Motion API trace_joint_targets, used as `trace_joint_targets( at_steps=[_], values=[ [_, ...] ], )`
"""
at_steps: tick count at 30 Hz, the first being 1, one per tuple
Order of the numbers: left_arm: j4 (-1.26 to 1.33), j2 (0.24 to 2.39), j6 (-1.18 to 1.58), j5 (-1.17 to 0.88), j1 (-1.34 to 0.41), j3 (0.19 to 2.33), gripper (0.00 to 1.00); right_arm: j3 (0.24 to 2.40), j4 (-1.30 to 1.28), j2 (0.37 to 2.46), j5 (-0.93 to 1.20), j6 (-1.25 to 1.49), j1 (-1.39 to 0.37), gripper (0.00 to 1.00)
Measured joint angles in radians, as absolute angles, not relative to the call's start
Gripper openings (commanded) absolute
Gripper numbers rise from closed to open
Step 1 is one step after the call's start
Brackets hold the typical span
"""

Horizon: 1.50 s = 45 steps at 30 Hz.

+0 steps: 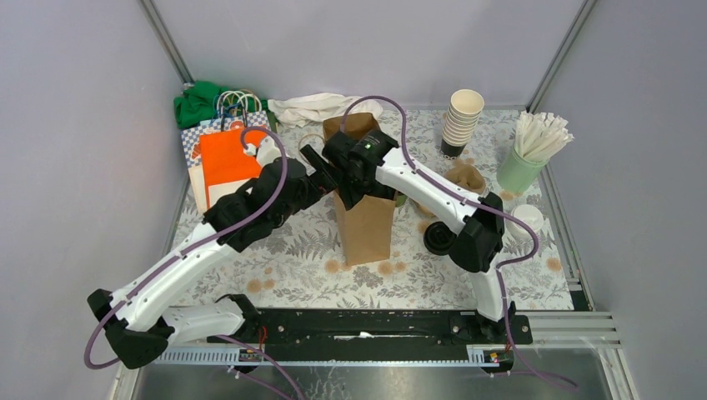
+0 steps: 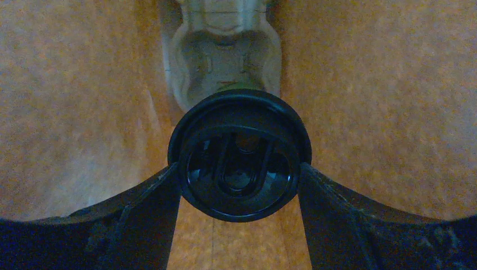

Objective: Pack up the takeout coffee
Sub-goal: Place the coffee cup on the cup tray.

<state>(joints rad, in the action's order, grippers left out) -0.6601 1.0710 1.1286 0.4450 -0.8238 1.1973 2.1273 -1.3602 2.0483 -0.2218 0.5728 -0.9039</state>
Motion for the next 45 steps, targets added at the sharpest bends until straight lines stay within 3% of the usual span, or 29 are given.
trace_joint_targets(
  at_steps=[7,14,18,20,24,35,45],
  values=[
    [-0.832,1.006,0.959,0.472,-0.817,1.369,0.94,2.049,-1.317,2.047,-0.215,0.554,-0.889,0.26],
    [-0.934,1.056,0.700,0.524,-0.713,1.735,0.89,1.976,-1.273,2.008,-0.215,0.530,-0.888,0.26],
    [-0.890,1.111,0.572,0.354,-0.433,1.742,0.88,1.950,-1.256,1.982,-0.214,0.520,-0.888,0.27],
    [-0.820,1.156,0.521,0.175,-0.274,1.687,0.91,1.923,-1.234,1.961,-0.214,0.508,-0.888,0.27],
    [-0.671,1.267,0.448,-0.119,-0.137,1.580,0.91,1.882,-1.216,1.927,-0.207,0.467,-0.888,0.26],
    [-0.485,1.612,0.309,-0.619,-0.091,1.750,0.87,1.730,-1.140,1.802,-0.157,0.351,-0.888,0.26],
    [-0.419,1.608,0.186,-0.696,-0.228,1.681,0.84,1.537,-1.047,1.633,-0.128,0.277,-0.887,0.24]
  ],
)
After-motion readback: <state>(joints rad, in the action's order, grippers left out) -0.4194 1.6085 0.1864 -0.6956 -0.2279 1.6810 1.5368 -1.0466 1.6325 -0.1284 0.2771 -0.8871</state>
